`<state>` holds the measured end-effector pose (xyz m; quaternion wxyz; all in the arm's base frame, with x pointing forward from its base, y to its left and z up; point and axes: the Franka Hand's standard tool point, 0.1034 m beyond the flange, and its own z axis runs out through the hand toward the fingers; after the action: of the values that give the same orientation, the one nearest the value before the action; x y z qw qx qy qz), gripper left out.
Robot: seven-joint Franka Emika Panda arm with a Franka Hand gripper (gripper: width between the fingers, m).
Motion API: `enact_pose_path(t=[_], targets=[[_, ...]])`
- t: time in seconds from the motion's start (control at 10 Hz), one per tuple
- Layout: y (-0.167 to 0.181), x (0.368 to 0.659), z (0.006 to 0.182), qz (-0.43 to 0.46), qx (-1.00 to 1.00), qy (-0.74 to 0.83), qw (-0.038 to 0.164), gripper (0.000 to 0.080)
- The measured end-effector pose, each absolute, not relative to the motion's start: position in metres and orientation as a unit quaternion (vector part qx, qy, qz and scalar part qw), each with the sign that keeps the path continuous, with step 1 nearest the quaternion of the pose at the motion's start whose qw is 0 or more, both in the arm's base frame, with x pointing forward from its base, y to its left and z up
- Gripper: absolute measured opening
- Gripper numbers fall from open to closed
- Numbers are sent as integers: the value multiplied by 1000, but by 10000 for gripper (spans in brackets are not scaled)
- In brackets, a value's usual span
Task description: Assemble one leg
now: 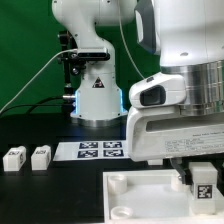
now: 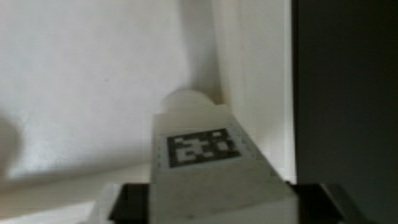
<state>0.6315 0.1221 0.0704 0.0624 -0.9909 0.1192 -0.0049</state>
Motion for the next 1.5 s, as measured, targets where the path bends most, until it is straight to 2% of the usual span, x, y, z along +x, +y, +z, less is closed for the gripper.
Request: enact_pose_path(t=[0.1,0.3,0.7,0.8,0.9,1.1,1.3,1.4,1.5], targets=[[121,631,70,-1,-982,178,62,297],[120,631,69,4,-965,254,62,297],[118,633,69,32,-834,546,73,297],[120,632,68,37,-797,599,70,296],[123,631,67,42,-760,645,66,296],[127,632,66,56,-667,739,73,296],[126,633,66,58,-639,764,72,296],[126,632,66,57,-656,749,74,396],[128,632,66,56,-659,746,74,532]])
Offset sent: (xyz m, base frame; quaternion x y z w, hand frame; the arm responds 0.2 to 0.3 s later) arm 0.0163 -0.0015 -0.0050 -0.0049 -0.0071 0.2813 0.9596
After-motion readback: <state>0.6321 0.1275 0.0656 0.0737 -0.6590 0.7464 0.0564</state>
